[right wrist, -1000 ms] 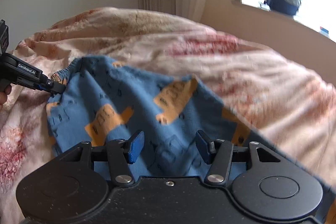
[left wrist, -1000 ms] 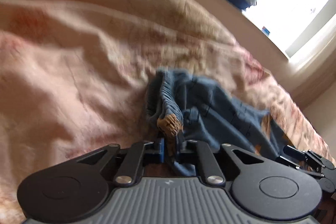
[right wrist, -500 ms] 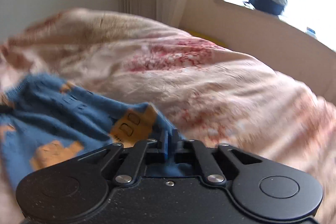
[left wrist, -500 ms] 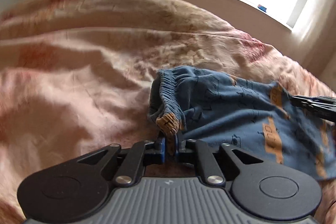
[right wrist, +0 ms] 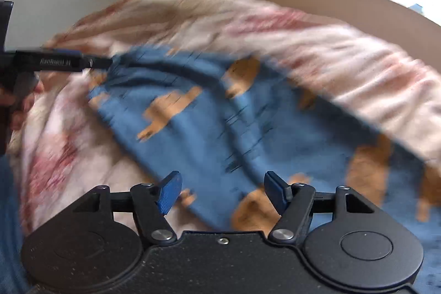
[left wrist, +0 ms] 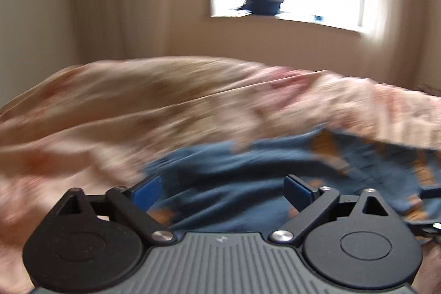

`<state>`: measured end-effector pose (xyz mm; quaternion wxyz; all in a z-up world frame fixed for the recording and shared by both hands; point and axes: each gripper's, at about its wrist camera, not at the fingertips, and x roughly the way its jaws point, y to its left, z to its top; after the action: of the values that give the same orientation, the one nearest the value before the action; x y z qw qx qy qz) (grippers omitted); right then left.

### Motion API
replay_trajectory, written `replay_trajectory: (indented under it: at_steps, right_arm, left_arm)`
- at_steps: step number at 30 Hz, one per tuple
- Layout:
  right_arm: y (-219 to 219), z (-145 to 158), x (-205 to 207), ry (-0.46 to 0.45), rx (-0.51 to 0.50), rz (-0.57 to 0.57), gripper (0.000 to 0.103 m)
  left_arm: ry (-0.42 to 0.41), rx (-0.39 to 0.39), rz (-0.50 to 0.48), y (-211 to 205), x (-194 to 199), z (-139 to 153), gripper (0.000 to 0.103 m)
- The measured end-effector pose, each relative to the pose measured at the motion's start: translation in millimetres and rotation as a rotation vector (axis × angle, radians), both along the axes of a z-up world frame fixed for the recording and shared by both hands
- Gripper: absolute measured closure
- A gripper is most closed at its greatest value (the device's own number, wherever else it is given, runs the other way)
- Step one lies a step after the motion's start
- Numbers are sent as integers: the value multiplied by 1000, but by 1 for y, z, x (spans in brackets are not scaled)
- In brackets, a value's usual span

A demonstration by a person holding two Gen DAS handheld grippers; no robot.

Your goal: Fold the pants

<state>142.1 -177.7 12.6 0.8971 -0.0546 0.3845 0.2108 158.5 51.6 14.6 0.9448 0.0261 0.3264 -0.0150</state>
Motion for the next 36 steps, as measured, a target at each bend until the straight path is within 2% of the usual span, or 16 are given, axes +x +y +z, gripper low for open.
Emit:
replay_trajectory:
  at_steps: [2, 4, 6, 7, 9, 13, 16, 18, 20, 23, 24, 26, 27, 30, 32, 36]
  right_arm:
    - [-10, -7, 11, -32, -26, -129, 27]
    - [-24, -18, 19, -12, -37, -202, 27]
    - [-40, -32, 22, 58, -76, -259, 27]
    - [-51, -35, 19, 80, -58, -277, 25]
    - [-73, -34, 9, 110, -4, -314, 21]
    - [-99, -30, 6, 152, 117, -391, 17]
    - [-97, -19, 5, 105, 154, -385, 11]
    - [-91, -15, 3, 31, 113, -371, 1]
    - [-88, -18, 5, -4, 43, -373, 1]
    - [-94, -30, 15, 28, -42, -389, 1]
    - [-100, -35, 19, 50, -63, -400, 1]
    - [-120, -41, 26, 82, -75, -442, 1]
    - [-134, -43, 28, 93, -55, -476, 1]
    - [-176, -44, 30, 121, 49, -598, 1]
    - [-191, -45, 29, 130, 87, -645, 1]
    - [-191, -39, 22, 119, 46, -669, 1]
  left_arm:
    - [12, 11, -67, -35, 22, -13, 0]
    - [98, 54, -86, -65, 45, -36, 1]
    - [207, 145, -89, -84, 52, -62, 2]
    - [198, 188, -96, -86, 45, -70, 2]
    - [162, 216, -97, -77, 23, -72, 0]
    - [219, 130, -24, -36, -3, -58, 0]
    - [177, 79, 32, -40, -1, -35, 0]
    - [125, 48, -4, -63, 10, -29, 0]
    - [106, 55, -37, -92, 26, -34, 0]
    - [91, 193, -58, -131, 56, -60, 0]
    - [99, 195, -43, -132, 60, -68, 0]
    - [110, 73, -28, -112, 64, -70, 0]
    - [113, 44, -18, -101, 61, -69, 0]
    - [107, 106, -14, -65, 52, -67, 0]
    - [112, 182, 36, -35, 43, -68, 0]
    - [137, 121, 123, 20, 25, -53, 0]
